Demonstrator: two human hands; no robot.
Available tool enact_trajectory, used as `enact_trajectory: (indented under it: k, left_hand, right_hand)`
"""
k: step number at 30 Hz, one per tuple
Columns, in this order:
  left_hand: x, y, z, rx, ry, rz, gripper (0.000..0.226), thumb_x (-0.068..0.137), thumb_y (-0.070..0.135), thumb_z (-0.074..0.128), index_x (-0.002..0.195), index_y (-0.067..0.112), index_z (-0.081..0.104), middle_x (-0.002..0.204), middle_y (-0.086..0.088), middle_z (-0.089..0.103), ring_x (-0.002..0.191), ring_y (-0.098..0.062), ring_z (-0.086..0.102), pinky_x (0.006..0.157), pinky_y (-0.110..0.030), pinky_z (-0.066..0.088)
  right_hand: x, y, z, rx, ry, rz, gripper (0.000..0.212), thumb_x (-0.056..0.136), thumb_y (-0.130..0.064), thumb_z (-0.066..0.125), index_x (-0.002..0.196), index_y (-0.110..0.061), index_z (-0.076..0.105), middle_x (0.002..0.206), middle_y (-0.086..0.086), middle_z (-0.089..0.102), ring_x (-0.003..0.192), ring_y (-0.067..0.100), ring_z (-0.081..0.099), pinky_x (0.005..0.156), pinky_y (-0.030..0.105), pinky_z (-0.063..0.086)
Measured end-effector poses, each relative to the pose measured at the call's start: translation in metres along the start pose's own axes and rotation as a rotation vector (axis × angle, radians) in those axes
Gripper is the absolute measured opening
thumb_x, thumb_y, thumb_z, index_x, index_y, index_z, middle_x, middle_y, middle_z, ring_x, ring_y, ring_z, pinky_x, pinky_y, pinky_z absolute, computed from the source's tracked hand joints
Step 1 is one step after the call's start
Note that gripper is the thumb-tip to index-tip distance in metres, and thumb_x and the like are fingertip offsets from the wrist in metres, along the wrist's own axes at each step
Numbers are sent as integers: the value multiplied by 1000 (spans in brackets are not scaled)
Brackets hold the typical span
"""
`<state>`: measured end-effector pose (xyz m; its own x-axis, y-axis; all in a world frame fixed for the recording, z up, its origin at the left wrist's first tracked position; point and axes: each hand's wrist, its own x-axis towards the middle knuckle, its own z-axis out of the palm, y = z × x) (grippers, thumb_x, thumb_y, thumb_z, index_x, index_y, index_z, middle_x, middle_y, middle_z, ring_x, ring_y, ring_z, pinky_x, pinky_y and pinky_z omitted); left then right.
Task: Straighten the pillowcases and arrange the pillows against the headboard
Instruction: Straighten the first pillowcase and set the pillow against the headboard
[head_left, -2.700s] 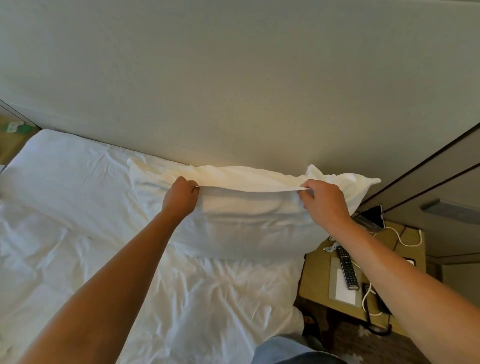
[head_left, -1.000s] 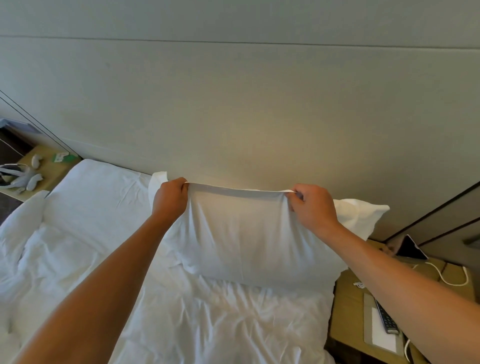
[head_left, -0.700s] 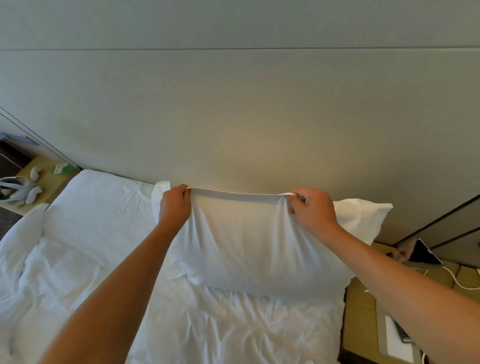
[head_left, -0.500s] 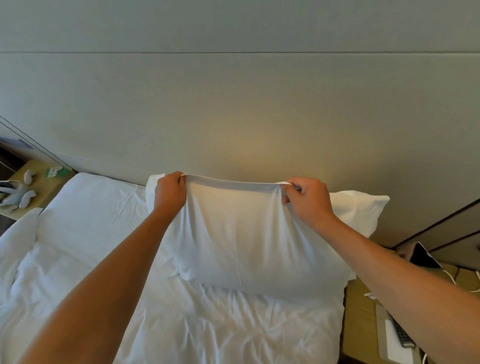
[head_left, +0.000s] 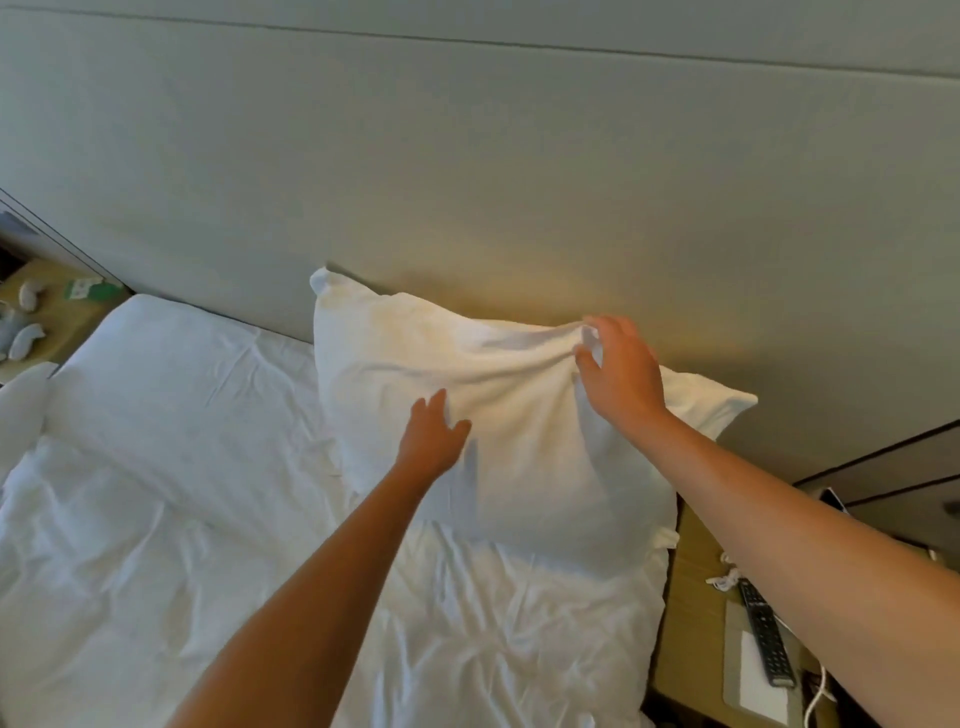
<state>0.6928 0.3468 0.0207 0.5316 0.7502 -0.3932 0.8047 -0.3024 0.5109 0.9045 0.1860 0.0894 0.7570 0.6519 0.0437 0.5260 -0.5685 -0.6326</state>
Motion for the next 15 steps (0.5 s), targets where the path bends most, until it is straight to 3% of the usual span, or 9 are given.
enact_trajectory:
  k: [3,9,12,15]
  left_hand:
    - [-19,7,34,-46,-96,7,77,99,41,60,162,16,23,168,-14,22,154,-28,26,123,-40,27]
    - [-55,32,73,-163,-122,-20,72,101,40,57,162,17,26,167,-11,27,153,-28,29,122,-40,26]
    - [-80,40,86,-212,-119,-43,70,101,40,57,161,18,29,165,-10,33,150,-29,34,120,-40,29]
    - [-114,48,97,-291,-94,-99,64,101,41,58,157,20,37,159,-12,40,144,-31,44,117,-44,37]
  right_hand:
    - [-7,14,-4,-207,-165,-63,62,103,-34,61,160,-22,37,170,6,29,150,32,39,122,48,35]
    - [-41,52,-20,-555,-309,-288,62,106,-38,51,163,-22,30,174,5,17,162,25,12,131,46,9]
    - [-62,67,-35,-547,-332,-358,60,106,-33,52,162,-22,33,175,6,15,162,25,8,132,46,8]
    - [-89,78,-59,-414,-369,-338,57,105,-36,55,158,-22,40,171,4,26,160,25,19,129,45,18]
